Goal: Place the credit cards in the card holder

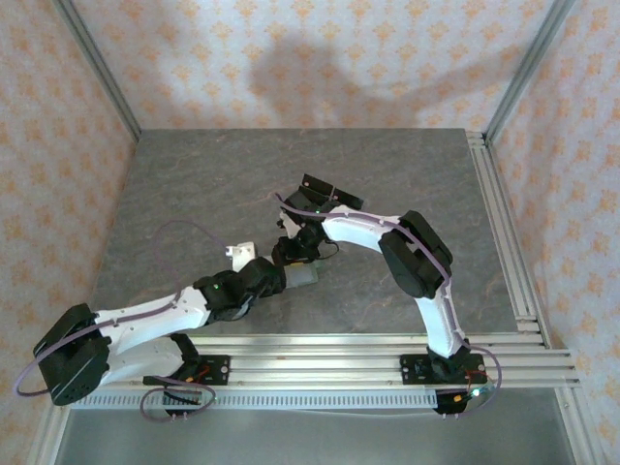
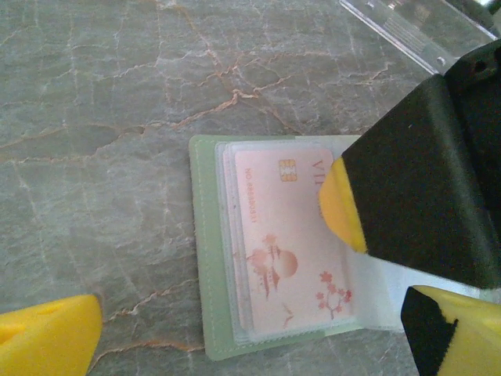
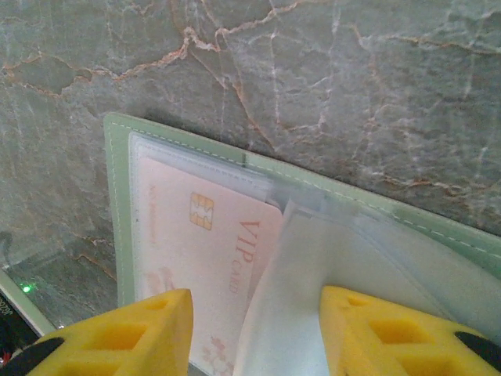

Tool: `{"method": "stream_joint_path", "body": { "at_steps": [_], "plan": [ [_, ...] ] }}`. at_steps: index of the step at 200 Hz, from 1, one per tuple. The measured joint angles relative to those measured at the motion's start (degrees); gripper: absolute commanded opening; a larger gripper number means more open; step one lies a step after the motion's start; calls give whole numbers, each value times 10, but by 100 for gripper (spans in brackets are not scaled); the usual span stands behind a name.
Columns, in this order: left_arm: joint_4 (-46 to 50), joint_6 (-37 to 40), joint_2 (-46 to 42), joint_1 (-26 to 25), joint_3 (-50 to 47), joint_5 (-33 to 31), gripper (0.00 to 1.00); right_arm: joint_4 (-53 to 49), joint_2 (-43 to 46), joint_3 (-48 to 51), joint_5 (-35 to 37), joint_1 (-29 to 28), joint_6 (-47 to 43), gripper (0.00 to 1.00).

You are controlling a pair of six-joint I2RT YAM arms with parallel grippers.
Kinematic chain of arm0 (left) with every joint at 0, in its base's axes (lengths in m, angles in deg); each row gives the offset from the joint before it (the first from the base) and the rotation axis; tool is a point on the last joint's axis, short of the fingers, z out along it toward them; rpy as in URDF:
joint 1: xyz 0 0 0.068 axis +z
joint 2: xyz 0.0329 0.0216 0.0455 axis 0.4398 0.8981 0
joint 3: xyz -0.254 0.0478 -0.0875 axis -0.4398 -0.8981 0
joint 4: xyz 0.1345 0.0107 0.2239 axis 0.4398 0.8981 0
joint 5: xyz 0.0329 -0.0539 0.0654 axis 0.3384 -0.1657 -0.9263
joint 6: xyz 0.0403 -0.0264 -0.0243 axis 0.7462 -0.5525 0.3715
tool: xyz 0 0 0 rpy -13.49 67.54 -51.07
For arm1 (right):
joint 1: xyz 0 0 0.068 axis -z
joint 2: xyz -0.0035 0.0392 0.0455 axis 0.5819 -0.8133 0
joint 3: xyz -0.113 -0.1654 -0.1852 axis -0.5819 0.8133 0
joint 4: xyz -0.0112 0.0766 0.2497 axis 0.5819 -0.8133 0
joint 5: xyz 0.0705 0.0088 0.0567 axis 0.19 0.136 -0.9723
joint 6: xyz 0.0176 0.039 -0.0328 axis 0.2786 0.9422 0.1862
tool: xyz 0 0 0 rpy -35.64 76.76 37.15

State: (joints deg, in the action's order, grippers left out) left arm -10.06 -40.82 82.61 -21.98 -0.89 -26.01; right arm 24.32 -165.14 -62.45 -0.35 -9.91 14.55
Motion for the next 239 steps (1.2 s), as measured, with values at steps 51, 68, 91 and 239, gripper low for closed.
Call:
{"method": "stream_joint_path", "body": {
  "at_steps": [51, 68, 91, 239],
  "plan": [
    [-43, 28, 21, 0, -14, 37, 100, 0, -3, -2, -5, 0, 0, 46],
    [-61, 39, 33, 0, -14, 48, 100, 0, -3, -3, -5, 0, 0, 46],
    [-83, 54, 58, 0, -12, 59, 100, 0, -5, -6, -9, 0, 0, 46],
    [-109, 53, 164, 0, 10, 22, 100, -3, -8, -14, -13, 0, 0, 46]
  ]
}}
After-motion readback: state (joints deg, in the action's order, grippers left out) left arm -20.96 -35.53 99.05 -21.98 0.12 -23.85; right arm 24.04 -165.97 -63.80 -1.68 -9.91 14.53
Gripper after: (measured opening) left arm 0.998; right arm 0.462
